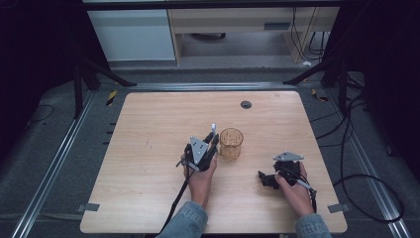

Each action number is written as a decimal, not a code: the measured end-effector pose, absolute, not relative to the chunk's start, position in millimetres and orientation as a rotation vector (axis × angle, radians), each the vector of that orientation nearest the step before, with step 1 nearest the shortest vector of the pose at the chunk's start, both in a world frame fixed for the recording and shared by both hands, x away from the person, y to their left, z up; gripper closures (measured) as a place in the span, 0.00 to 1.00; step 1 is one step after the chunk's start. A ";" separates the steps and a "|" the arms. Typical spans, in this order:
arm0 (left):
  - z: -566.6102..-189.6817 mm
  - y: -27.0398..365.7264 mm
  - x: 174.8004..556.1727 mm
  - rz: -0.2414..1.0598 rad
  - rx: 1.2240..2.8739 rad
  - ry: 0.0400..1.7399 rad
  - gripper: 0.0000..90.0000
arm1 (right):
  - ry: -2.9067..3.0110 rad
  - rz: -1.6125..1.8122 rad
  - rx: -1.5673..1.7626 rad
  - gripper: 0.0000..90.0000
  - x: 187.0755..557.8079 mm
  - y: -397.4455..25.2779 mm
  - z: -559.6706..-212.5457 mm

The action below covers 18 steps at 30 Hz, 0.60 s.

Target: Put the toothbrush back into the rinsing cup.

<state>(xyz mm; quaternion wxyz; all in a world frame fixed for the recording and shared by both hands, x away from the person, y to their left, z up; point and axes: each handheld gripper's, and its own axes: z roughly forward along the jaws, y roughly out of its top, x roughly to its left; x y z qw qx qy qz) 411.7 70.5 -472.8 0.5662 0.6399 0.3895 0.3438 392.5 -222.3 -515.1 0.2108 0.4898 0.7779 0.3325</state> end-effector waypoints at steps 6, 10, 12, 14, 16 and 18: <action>-472.4 71.4 412.4 0.809 1.513 0.912 0.78 | 2.161 0.924 1.362 0.00 392.5 -222.3 -515.1; -471.7 70.7 411.7 0.816 1.511 0.909 0.76 | 2.161 0.924 1.362 0.00 392.5 -222.3 -515.1; -471.3 70.4 411.6 0.823 1.516 0.909 0.74 | 2.162 0.924 1.362 0.00 392.5 -222.3 -515.1; -471.0 70.4 411.3 0.831 1.520 0.906 0.71 | 2.162 0.924 1.361 0.00 392.5 -222.4 -515.1; -470.9 70.0 410.8 0.837 1.525 0.901 0.68 | 2.162 0.924 1.361 0.00 392.5 -222.4 -515.1; -470.8 69.6 410.3 0.840 1.529 0.900 0.64 | 2.162 0.924 1.361 0.00 392.5 -222.4 -515.1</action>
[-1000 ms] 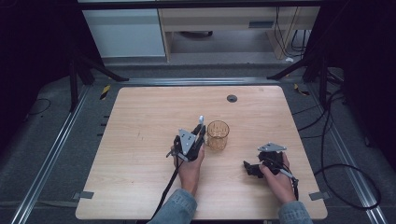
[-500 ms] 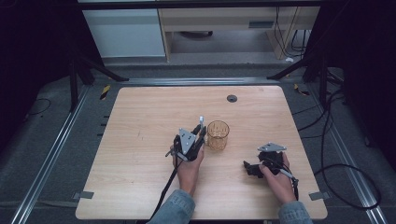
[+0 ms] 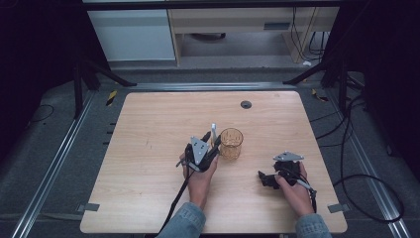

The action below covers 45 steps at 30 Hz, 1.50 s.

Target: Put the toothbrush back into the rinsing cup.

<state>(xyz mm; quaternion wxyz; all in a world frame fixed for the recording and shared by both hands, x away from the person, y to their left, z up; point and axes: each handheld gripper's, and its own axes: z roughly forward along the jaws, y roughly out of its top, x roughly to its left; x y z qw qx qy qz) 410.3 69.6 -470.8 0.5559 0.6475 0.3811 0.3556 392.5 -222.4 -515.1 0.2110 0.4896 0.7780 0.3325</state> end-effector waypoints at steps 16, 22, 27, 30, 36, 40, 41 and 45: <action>-465.6 75.6 409.3 0.789 1.637 0.886 0.39 | 2.161 0.924 1.362 0.00 392.5 -222.3 -515.1; -461.2 81.7 407.4 0.754 1.705 0.868 0.28 | 2.161 0.924 1.362 0.00 392.5 -222.3 -515.1; -454.7 85.8 406.6 0.733 1.766 0.854 0.20 | 2.162 0.924 1.362 0.00 392.4 -222.3 -515.1; -451.0 86.8 405.5 0.719 1.806 0.841 0.17 | 2.161 0.924 1.362 0.00 392.5 -222.3 -515.1; -447.5 90.9 407.5 0.658 1.888 0.838 0.11 | 2.162 0.924 1.362 0.00 392.4 -222.3 -515.0; -445.1 97.8 409.0 0.623 1.937 0.826 0.09 | 2.163 0.925 1.362 0.00 392.3 -222.3 -514.9; -443.8 101.5 409.5 0.608 1.955 0.822 0.08 | 2.163 0.925 1.362 0.00 392.3 -222.3 -514.9; -439.1 115.0 409.9 0.606 2.020 0.807 0.08 | 2.162 0.925 1.360 0.00 392.5 -222.3 -515.2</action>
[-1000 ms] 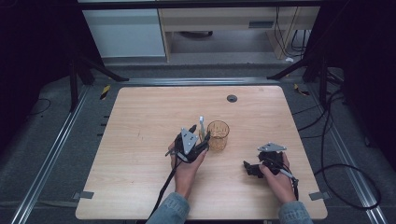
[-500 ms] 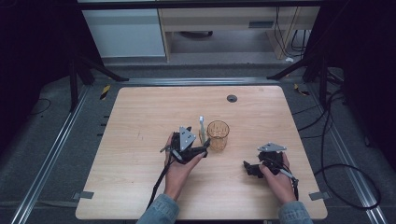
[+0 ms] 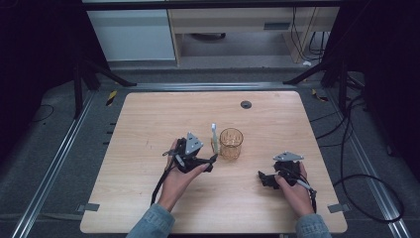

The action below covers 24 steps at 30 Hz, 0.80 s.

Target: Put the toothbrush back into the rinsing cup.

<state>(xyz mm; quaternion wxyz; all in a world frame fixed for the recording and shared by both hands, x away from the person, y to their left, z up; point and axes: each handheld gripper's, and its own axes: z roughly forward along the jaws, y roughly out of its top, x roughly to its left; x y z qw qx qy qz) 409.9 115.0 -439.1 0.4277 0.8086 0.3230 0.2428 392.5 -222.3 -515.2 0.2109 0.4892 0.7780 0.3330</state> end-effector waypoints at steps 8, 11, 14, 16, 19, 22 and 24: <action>-427.3 152.8 414.6 0.589 2.061 0.889 0.09 | 2.163 0.924 1.361 0.00 392.4 -222.3 -515.0; -427.7 167.1 416.5 0.593 2.061 0.926 0.09 | 2.163 0.924 1.361 0.00 392.5 -222.3 -515.0; -430.0 179.5 419.8 0.602 2.095 0.951 0.08 | 2.163 0.925 1.362 0.00 392.4 -222.3 -514.9; -433.8 189.0 422.6 0.601 2.104 0.987 0.09 | 2.163 0.924 1.361 0.00 392.5 -222.3 -515.0; -442.1 205.9 427.5 0.597 2.111 1.046 0.09 | 2.163 0.924 1.361 0.00 392.5 -222.3 -515.0; -450.0 221.8 432.7 0.598 2.117 1.104 0.09 | 2.162 0.924 1.362 0.00 392.4 -222.2 -515.1; -456.3 233.8 436.6 0.591 2.113 1.150 0.09 | 2.162 0.925 1.362 0.00 392.4 -222.2 -515.1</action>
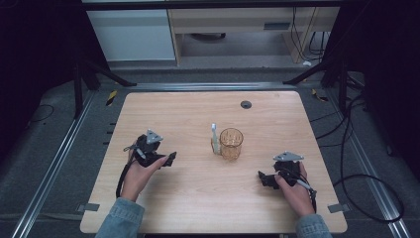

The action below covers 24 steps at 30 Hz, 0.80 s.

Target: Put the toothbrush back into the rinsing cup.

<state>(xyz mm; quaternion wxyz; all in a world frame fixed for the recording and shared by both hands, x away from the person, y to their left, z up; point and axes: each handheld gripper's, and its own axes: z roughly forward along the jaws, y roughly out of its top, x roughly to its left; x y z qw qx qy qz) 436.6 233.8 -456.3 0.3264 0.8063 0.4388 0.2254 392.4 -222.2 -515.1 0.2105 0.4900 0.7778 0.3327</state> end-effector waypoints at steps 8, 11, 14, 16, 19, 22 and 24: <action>-475.7 267.2 444.9 0.590 2.111 1.275 0.09 | 2.162 0.924 1.361 0.00 392.5 -222.2 -515.1; -479.2 275.3 446.2 0.583 2.093 1.299 0.09 | 2.162 0.924 1.361 0.00 392.5 -222.2 -515.1; -483.2 282.5 447.2 0.577 2.087 1.321 0.10 | 2.163 0.925 1.363 0.00 392.4 -222.2 -514.9; -486.8 286.6 448.1 0.578 2.084 1.336 0.10 | 2.162 0.924 1.361 0.00 392.5 -222.3 -515.0; -489.8 291.2 449.3 0.578 2.084 1.356 0.10 | 2.163 0.924 1.361 0.00 392.4 -222.3 -515.0; -492.2 293.9 450.3 0.582 2.070 1.374 0.08 | 2.163 0.924 1.361 0.00 392.5 -222.3 -515.0; -494.5 295.1 451.3 0.586 2.072 1.378 0.08 | 2.162 0.924 1.362 0.00 392.4 -222.3 -515.0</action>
